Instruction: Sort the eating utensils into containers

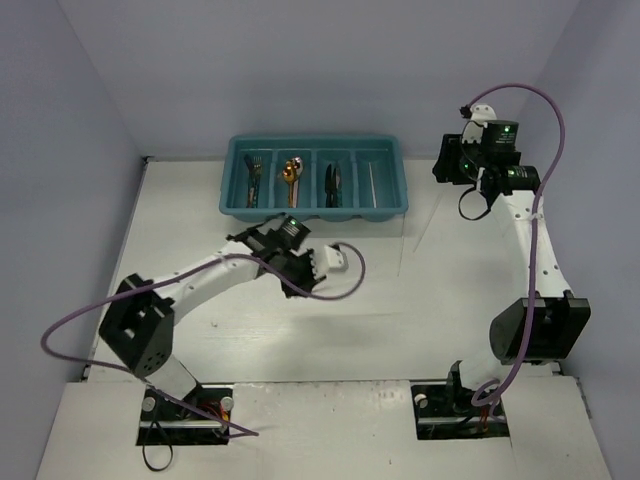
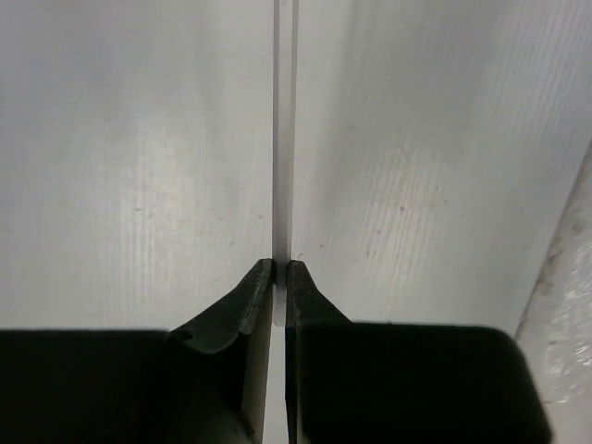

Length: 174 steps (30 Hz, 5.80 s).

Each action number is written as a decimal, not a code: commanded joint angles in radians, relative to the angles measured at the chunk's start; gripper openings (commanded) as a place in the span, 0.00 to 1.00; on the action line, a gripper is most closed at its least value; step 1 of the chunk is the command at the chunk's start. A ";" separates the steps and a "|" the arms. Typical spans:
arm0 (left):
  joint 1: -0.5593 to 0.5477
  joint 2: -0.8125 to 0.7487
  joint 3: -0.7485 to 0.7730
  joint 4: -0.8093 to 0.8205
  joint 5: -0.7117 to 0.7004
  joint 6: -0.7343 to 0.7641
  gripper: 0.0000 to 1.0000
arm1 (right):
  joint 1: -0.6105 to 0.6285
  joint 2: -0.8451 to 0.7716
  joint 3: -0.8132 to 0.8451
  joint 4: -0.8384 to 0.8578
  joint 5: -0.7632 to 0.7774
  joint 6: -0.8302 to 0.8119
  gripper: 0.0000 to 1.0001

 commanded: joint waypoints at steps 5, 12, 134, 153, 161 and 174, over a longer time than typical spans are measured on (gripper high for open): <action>0.316 -0.143 0.057 0.335 0.387 -0.654 0.00 | -0.039 -0.059 0.077 0.124 -0.339 0.154 0.56; 0.347 -0.119 0.001 0.844 0.489 -1.125 0.00 | 0.142 -0.015 -0.017 0.266 -0.665 0.310 0.81; 0.570 -0.265 -0.061 0.429 0.213 -0.889 0.91 | -0.034 0.665 0.239 0.089 0.441 0.364 0.24; 0.571 -0.253 -0.075 0.438 0.225 -0.895 0.91 | -0.040 0.699 0.282 0.076 0.363 0.394 0.41; 0.570 -0.247 -0.074 0.444 0.229 -0.899 0.91 | -0.010 0.651 0.269 0.078 0.252 0.298 0.41; 0.571 -0.256 -0.082 0.445 0.234 -0.894 0.91 | 0.007 0.625 0.179 0.079 0.100 0.098 0.42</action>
